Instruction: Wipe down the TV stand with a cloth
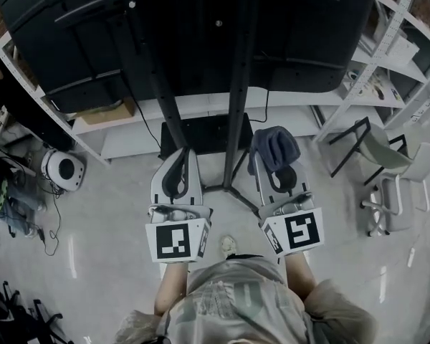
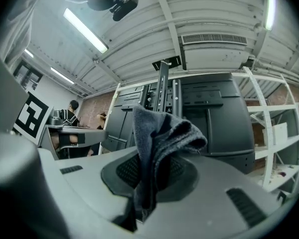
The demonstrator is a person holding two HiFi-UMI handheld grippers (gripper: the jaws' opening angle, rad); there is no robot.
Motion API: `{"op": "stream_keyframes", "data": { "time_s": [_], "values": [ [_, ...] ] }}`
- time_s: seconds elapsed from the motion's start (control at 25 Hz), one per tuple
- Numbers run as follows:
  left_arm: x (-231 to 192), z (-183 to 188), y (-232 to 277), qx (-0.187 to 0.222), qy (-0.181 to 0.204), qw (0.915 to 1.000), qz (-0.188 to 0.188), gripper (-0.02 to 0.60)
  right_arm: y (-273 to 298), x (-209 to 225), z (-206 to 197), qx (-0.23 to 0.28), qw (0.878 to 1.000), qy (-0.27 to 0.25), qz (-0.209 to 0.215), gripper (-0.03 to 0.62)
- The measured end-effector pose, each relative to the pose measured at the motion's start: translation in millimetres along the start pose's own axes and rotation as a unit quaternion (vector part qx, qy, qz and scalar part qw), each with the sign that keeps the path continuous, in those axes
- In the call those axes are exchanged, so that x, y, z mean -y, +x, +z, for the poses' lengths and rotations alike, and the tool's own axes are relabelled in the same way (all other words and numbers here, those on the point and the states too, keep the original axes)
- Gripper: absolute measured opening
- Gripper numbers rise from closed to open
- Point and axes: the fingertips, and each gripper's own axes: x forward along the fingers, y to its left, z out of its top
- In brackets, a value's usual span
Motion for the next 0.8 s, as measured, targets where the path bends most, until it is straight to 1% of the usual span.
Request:
{"op": "stream_keyframes", "data": {
  "time_s": [0.12, 0.2, 0.28, 0.4, 0.6, 0.72, 0.8],
  "values": [
    [-7, -6, 26, -0.002, -0.001, 0.9999, 0.01, 0.015, 23, 16, -9, -0.002, 0.999, 0.03, 0.013, 0.057],
    [-9, -10, 42, -0.005, 0.001, 0.9999, 0.016, 0.015, 35, 24, -15, -0.003, 0.998, 0.059, 0.029, 0.057],
    [-11, -12, 57, -0.008, 0.003, 0.9997, 0.021, 0.015, 46, 31, -17, -0.001, 0.996, 0.075, 0.043, 0.057],
    [-14, -14, 75, -0.012, 0.005, 0.9996, 0.024, 0.015, 60, 41, -16, 0.003, 0.996, 0.075, 0.05, 0.057],
    [-21, -16, 96, -0.022, 0.007, 0.9995, 0.023, 0.015, 80, 51, -8, 0.013, 0.994, 0.094, 0.054, 0.055],
    [-25, -18, 107, -0.024, 0.008, 0.9996, 0.012, 0.015, 86, 54, 0, 0.025, 0.995, 0.084, 0.044, 0.055],
    [-26, -16, 112, -0.023, 0.001, 0.9997, 0.005, 0.015, 88, 56, 3, 0.027, 0.996, 0.079, 0.032, 0.057]
  ]
}}
